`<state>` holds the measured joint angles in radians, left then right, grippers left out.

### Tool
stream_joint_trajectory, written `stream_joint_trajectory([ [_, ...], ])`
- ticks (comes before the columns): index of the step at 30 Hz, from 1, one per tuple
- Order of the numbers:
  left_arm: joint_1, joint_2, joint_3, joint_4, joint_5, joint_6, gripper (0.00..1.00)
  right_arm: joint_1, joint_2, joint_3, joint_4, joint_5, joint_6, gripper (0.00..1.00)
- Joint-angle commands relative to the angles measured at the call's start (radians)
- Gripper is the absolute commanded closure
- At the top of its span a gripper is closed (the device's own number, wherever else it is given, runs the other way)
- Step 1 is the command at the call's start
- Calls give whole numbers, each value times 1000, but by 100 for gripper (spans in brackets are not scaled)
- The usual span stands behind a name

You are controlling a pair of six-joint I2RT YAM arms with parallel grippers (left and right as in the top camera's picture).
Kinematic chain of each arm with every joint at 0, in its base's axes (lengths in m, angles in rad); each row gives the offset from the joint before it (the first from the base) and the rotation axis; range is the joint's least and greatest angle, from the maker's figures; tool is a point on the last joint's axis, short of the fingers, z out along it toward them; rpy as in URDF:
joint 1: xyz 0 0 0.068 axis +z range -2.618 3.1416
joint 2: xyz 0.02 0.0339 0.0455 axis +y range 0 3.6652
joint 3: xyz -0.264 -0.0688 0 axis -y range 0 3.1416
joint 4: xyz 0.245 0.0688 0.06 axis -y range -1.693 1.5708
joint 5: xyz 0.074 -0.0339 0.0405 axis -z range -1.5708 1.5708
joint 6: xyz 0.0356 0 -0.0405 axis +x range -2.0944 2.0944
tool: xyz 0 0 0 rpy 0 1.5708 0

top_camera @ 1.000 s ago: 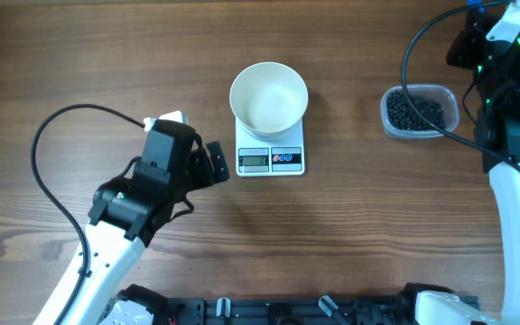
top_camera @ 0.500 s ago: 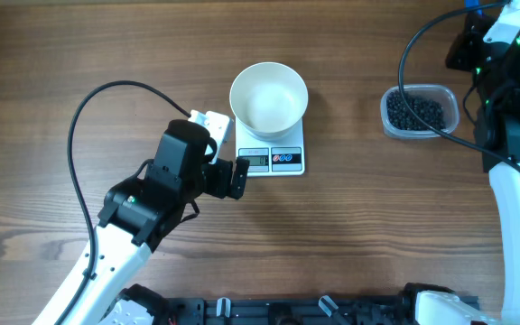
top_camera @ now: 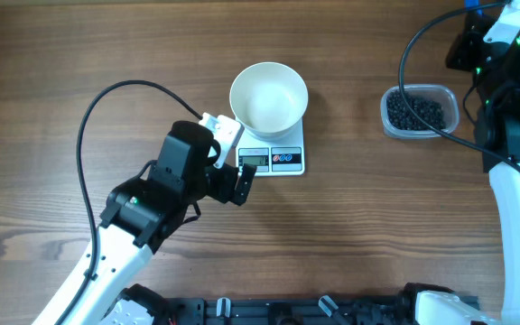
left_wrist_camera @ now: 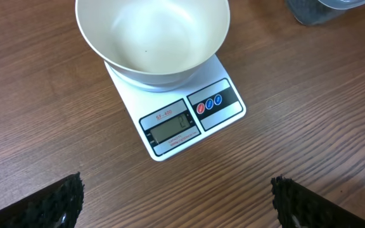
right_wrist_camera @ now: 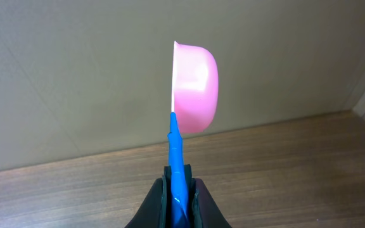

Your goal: Scoop item into bowl and weigh 150g on scale

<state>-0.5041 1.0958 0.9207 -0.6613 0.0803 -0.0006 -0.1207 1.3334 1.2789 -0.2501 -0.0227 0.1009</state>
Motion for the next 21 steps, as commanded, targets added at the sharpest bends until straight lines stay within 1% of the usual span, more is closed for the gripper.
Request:
stream_joint_trajectory([
  [1, -5, 4, -3, 4, 16, 19, 0, -2, 6, 15, 1, -13, 4, 96],
  [8, -4, 4, -3, 4, 15, 20, 0, -2, 6, 15, -12, -13, 4, 96],
  [11, -4, 4, -3, 3, 16, 20, 0, -2, 6, 15, -64, -7, 4, 96],
  [14, -4, 4, -3, 3, 16, 19, 0, -2, 6, 15, -129, 71, -2, 96],
  [17, -4, 4, -3, 3, 16, 19, 0, -1, 6, 15, -229, 77, -150, 96],
  [18, -4, 4, -3, 3, 16, 19, 0, -1, 6, 15, -301, 77, -177, 96],
  [21, -4, 4, -3, 3, 16, 19, 0, -1, 6, 15, -428, 63, -176, 96],
])
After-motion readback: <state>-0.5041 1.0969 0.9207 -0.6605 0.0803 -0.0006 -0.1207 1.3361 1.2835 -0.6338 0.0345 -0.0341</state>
